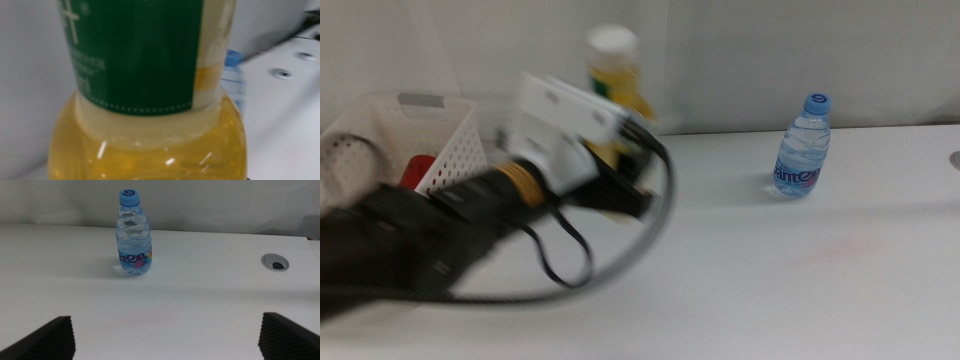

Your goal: Use arms to grab the bottles and put them into the dustbin to the left of the table.

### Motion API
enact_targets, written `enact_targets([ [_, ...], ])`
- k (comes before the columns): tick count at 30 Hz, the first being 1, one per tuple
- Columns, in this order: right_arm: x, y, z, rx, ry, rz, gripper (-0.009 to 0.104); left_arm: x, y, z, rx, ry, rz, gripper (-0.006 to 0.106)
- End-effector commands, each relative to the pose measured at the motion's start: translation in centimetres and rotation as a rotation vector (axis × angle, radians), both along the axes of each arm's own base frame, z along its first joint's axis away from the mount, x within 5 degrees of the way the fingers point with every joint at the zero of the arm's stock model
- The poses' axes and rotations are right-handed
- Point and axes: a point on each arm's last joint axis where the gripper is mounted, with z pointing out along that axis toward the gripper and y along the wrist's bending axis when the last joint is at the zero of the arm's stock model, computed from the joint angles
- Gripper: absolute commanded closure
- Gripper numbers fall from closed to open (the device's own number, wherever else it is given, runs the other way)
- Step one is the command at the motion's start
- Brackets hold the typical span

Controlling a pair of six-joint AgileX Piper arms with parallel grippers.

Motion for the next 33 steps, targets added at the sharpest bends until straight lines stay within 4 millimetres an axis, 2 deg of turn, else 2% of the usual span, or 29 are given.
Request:
enact_targets([
  [1,0.0,0.0,0.1,0.001,-0.025,-0.001,-0.008,0.6,2.2,3.4,-0.026,-0.098,0.066,0.103],
  [2,0.0,0.0,0.1,0.004,-0.026,0.000,-0.008,0.8,3.4,4.1,-0.017,-0.106,0.099,0.103],
  [3,0.0,0.0,0.1,0.008,-0.031,0.001,-0.008,1.2,5.6,5.4,0.005,-0.117,0.168,0.103],
  [8,0.0,0.0,0.2,0.011,-0.037,0.002,-0.008,1.7,11.2,8.0,0.059,-0.099,0.350,0.103],
  [13,0.1,0.0,0.3,0.016,-0.045,0.004,-0.008,2.0,17.1,9.2,0.092,-0.022,0.558,0.103],
  [15,0.1,0.1,0.3,0.017,-0.044,0.004,-0.008,1.9,18.8,9.4,0.101,0.009,0.621,0.103],
  [18,0.1,0.1,0.3,0.018,-0.044,0.005,-0.008,1.5,21.8,9.7,0.139,0.127,0.721,0.103],
  [21,0.1,0.1,0.3,0.018,-0.044,0.005,-0.008,1.8,23.4,9.5,0.156,0.221,0.767,0.103],
  [26,0.1,0.1,0.3,0.017,-0.046,0.005,-0.008,4.1,23.8,8.4,0.212,0.300,0.692,0.103],
  [28,0.1,0.1,0.3,0.017,-0.046,0.005,-0.008,5.3,23.9,7.6,0.221,0.336,0.672,0.103],
  [33,0.1,0.1,0.3,0.014,-0.047,0.007,-0.008,7.7,24.5,4.2,0.235,0.450,0.655,0.103],
])
